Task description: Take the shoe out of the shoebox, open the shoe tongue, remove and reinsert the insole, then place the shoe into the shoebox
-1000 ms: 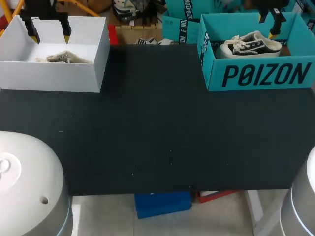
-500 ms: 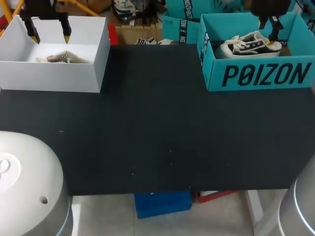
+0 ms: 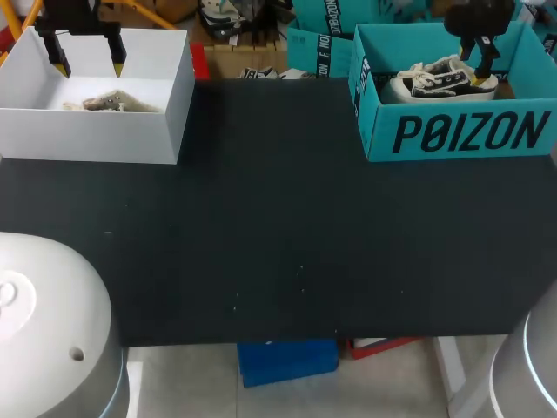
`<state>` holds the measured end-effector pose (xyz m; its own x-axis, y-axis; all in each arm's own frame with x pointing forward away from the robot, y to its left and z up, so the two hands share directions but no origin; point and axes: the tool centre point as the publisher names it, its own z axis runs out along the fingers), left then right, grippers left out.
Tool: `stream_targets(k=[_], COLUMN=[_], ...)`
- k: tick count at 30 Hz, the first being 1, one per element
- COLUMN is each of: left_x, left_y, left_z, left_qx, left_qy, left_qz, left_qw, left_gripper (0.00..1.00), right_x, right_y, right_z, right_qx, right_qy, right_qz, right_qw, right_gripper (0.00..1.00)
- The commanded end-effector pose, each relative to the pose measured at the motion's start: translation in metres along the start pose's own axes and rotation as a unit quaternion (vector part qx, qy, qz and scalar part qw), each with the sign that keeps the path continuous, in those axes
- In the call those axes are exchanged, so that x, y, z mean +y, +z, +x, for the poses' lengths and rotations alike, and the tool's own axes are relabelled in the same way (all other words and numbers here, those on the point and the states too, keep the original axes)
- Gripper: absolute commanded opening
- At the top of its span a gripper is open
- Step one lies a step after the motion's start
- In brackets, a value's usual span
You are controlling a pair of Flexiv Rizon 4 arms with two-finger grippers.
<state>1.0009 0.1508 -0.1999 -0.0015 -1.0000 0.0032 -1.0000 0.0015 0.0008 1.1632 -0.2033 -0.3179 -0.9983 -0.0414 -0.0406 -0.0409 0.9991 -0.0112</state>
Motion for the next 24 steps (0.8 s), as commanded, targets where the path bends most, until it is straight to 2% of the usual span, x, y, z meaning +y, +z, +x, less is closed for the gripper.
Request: stream_targets(k=[1,4,17,24], left_x=[0.000,0.000,0.000,0.000], left_y=[0.000,0.000,0.000,0.000], left_z=[0.000,0.000,0.000,0.000], left_qx=[-0.001,-0.001,-0.001,-0.001], left_qy=[0.000,0.000,0.000,0.000], left_qz=[-0.001,-0.001,-0.001,-0.001], left_qw=[1.000,1.000,1.000,1.000], left_gripper=[1.00,1.00,1.00,1.00], right_x=[-0.001,0.000,0.013,0.012], right_y=[0.014,0.020,0.046,0.058], right_z=[-0.014,-0.018,-0.033,-0.035], right_qx=[0.012,0.015,0.024,0.029], right_qy=[0.002,0.003,-0.009,-0.013], right_qz=[-0.003,-0.005,-0.018,-0.021], right_qw=[1.000,1.000,1.000,0.999], right_gripper=[0.53,0.49,0.49,0.46])
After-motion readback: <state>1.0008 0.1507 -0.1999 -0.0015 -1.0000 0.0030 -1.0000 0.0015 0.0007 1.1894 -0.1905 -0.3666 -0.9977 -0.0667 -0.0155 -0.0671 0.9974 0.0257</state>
